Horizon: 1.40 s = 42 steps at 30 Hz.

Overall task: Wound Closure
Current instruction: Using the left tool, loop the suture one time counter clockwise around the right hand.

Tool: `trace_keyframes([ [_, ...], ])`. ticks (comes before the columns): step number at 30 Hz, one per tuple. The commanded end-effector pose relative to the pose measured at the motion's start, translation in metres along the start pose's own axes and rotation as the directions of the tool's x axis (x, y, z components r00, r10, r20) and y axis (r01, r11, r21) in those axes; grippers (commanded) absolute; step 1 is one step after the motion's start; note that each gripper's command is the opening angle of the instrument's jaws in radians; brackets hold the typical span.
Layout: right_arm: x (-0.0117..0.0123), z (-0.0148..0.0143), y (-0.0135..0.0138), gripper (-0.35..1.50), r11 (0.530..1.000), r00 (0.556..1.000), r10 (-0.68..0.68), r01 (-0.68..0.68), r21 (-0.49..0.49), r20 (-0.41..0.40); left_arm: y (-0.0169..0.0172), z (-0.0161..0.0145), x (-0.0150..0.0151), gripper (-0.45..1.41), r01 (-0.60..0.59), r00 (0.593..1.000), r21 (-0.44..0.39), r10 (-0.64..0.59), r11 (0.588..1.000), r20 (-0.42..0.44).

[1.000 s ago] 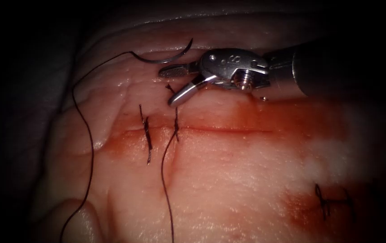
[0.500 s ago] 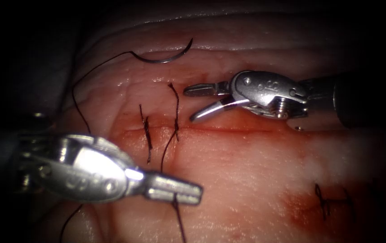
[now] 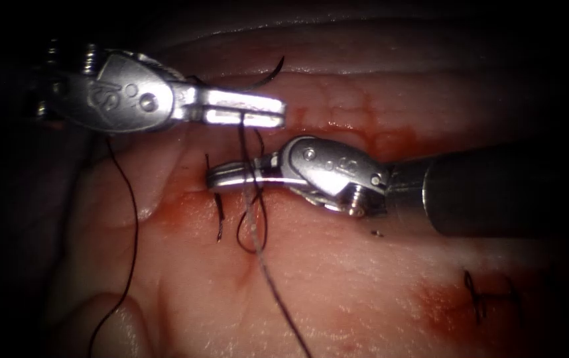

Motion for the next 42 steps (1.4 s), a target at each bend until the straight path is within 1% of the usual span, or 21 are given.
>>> trace_keyframes([
  [1, -0.0007, 0.0009, -0.0003, -0.35, 1.000, 1.000, 0.003, -0.003, 0.007, -0.005, -0.0001, 0.0005, -0.0006, -0.45, -0.002, 1.000, -0.001, 0.002, 1.000, -0.002],
  [3, -0.0005, 0.0012, -0.0008, -0.35, 1.000, 0.998, 0.006, -0.004, 0.026, -0.055, -0.0008, -0.0003, -0.0031, -0.45, -0.004, 1.000, 0.017, 0.004, 1.000, -0.010],
  [7, -0.0004, 0.0013, -0.0014, -0.35, 0.999, 0.996, 0.008, -0.005, 0.033, -0.091, -0.0012, -0.0008, -0.0054, -0.45, -0.009, 1.000, 0.025, 0.010, 1.000, -0.010],
  [12, -0.0002, 0.0013, -0.0018, -0.35, 0.999, 0.986, 0.032, -0.025, 0.047, -0.165, -0.0014, -0.0013, -0.0078, -0.45, -0.023, 1.000, 0.038, 0.024, 0.999, -0.011],
  [15, -0.0001, 0.0008, -0.0019, -0.35, 0.998, 0.977, 0.049, -0.039, 0.053, -0.209, -0.0012, -0.0017, -0.0091, -0.45, -0.025, 1.000, 0.037, 0.025, 0.999, -0.012],
  [17, 0.0002, 0.0000, -0.0019, -0.35, 0.998, 0.970, 0.055, -0.050, 0.030, -0.237, -0.0009, -0.0023, -0.0103, -0.45, -0.022, 1.000, 0.032, 0.023, 0.999, -0.012],
  [18, 0.0002, 0.0000, -0.0019, -0.35, 0.998, 0.970, 0.055, -0.050, 0.030, -0.237, -0.0009, -0.0023, -0.0103, -0.45, -0.022, 1.000, 0.032, 0.023, 0.999, -0.012],
  [21, 0.0010, -0.0014, -0.0016, -0.35, 0.997, 0.963, 0.069, -0.078, -0.023, -0.259, 0.0004, -0.0032, -0.0121, -0.45, -0.007, 1.000, 0.026, 0.007, 1.000, -0.013],
  [23, 0.0013, -0.0018, -0.0014, -0.35, 0.995, 0.964, 0.073, -0.087, -0.044, -0.256, 0.0012, -0.0033, -0.0126, -0.45, 0.001, 1.000, 0.022, -0.001, 1.000, -0.013],
  [25, 0.0017, -0.0026, -0.0012, -0.35, 0.991, 0.966, 0.079, -0.103, -0.086, -0.247, 0.0023, -0.0033, -0.0132, -0.45, 0.011, 1.000, 0.017, -0.011, 1.000, -0.010],
  [31, 0.0026, -0.0039, -0.0009, -0.35, 0.977, 0.951, 0.138, -0.177, -0.120, -0.275, 0.0051, -0.0027, -0.0146, -0.45, 0.031, 1.000, 0.012, -0.031, 0.999, 0.000],
  [32, 0.0026, -0.0039, -0.0009, -0.35, 0.977, 0.951, 0.138, -0.177, -0.120, -0.275, 0.0051, -0.0027, -0.0146, -0.45, 0.031, 1.000, 0.012, -0.031, 0.999, 0.000],
  [33, 0.0029, -0.0043, -0.0009, -0.35, 0.961, 0.948, 0.169, -0.219, -0.167, -0.268, 0.0060, -0.0025, -0.0153, -0.45, 0.037, 0.999, 0.010, -0.037, 0.999, 0.004],
  [36, 0.0030, -0.0046, -0.0011, -0.35, 0.933, 0.937, 0.224, -0.286, -0.217, -0.268, 0.0074, -0.0022, -0.0161, -0.45, 0.049, 0.999, 0.011, -0.049, 0.999, 0.008],
  [37, 0.0030, -0.0047, -0.0011, -0.35, 0.911, 0.928, 0.254, -0.324, -0.255, -0.271, 0.0078, -0.0020, -0.0163, -0.45, 0.050, 0.999, 0.006, -0.050, 0.999, 0.014],
  [38, 0.0030, -0.0046, -0.0010, -0.35, 0.850, 0.898, 0.326, -0.415, -0.324, -0.294, 0.0088, -0.0016, -0.0167, -0.45, 0.063, 0.998, 0.001, -0.063, 0.998, 0.025],
  [39, 0.0029, -0.0044, -0.0009, -0.35, 0.800, 0.877, 0.367, -0.468, -0.376, -0.310, 0.0095, -0.0012, -0.0168, -0.45, 0.063, 0.997, 0.001, -0.063, 0.998, 0.033],
  [40, 0.0029, -0.0043, -0.0008, -0.35, 0.785, 0.878, 0.366, -0.469, -0.405, -0.309, 0.0098, -0.0009, -0.0168, -0.45, 0.066, 0.997, -0.003, -0.066, 0.998, 0.032],
  [41, 0.0026, -0.0042, -0.0008, -0.20, 0.755, 0.877, 0.372, -0.476, -0.450, -0.302, 0.0102, -0.0005, -0.0166, -0.45, 0.069, 0.997, -0.007, -0.069, 0.998, 0.031],
  [42, 0.0025, -0.0041, -0.0007, -0.10, 0.747, 0.884, 0.369, -0.466, -0.474, -0.287, 0.0104, -0.0003, -0.0165, -0.45, 0.068, 0.997, -0.013, -0.067, 0.998, 0.029],
])
